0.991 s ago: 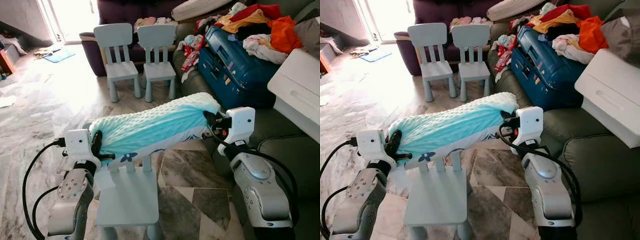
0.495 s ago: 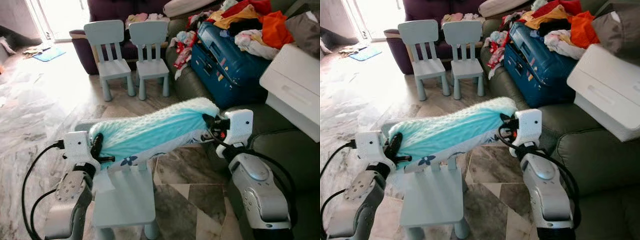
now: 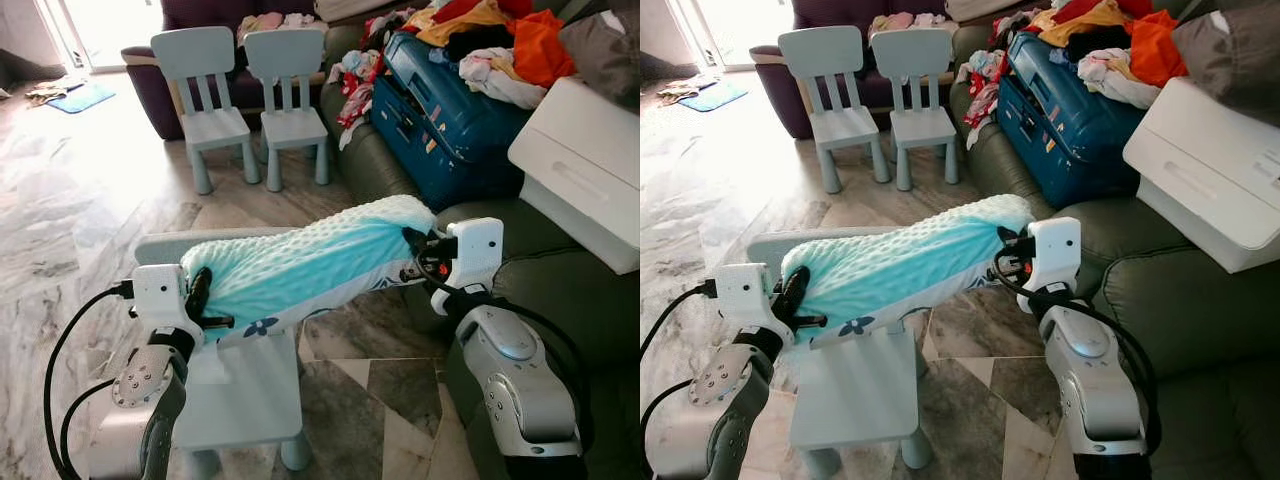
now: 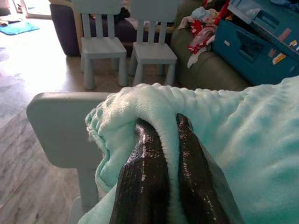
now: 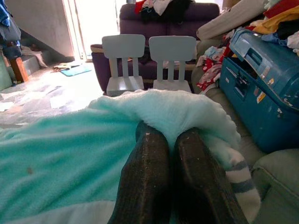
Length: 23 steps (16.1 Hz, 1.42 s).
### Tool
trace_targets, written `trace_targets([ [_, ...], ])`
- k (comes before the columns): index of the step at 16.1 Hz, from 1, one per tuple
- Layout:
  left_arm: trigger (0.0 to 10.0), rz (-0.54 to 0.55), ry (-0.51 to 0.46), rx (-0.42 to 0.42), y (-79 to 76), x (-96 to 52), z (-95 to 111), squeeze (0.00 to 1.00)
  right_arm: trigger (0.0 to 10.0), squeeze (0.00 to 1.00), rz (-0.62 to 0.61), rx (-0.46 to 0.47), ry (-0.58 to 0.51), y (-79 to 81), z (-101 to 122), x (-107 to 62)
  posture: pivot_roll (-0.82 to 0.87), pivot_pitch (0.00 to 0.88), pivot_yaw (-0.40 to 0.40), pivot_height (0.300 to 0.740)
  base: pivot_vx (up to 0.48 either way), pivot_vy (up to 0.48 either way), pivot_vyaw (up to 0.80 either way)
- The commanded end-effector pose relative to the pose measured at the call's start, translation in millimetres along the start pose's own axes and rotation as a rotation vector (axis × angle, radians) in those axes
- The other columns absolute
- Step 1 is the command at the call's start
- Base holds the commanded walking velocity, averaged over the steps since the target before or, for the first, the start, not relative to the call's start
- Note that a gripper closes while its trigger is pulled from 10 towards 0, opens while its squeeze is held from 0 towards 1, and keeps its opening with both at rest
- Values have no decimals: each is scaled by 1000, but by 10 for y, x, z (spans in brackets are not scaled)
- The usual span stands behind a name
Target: Move the pillow to the sofa
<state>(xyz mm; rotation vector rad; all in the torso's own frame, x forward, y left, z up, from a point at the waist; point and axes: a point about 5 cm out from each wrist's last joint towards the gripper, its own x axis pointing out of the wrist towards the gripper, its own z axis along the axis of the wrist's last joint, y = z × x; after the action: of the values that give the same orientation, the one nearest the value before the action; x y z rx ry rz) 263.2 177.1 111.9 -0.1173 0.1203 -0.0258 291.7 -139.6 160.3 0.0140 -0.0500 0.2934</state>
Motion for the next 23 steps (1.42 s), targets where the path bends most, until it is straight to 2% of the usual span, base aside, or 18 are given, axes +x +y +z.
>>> trace_targets([
  [1, 10000, -23, -5, 0, -32, -18, 26, 0, 10000, 0, -15, -5, -17, -27, 57, -30, -101, 80, 8, 740, 0, 0, 0],
  [6, 10000, -53, 40, 20, -64, -3, -34, 0, 10000, 0, -47, 3, -14, -66, 57, -88, -119, 91, 17, 740, 0, 0, -640],
  [9, 10000, -35, -7, 6, -57, -4, 27, 0, 10000, 0, -54, 0, -3, -100, 50, -119, -124, 94, 7, 740, 0, 0, 0],
  [17, 10000, -11, 14, -15, -45, -14, -42, 0, 10000, 0, -41, -24, -2, -132, 93, -104, -132, 95, -15, 740, 0, 0, -798],
  [23, 10000, -3, 20, -14, -30, -18, -42, 0, 10000, 0, -27, -20, -6, -98, 88, -123, -125, 99, -10, 740, 0, 0, 0],
])
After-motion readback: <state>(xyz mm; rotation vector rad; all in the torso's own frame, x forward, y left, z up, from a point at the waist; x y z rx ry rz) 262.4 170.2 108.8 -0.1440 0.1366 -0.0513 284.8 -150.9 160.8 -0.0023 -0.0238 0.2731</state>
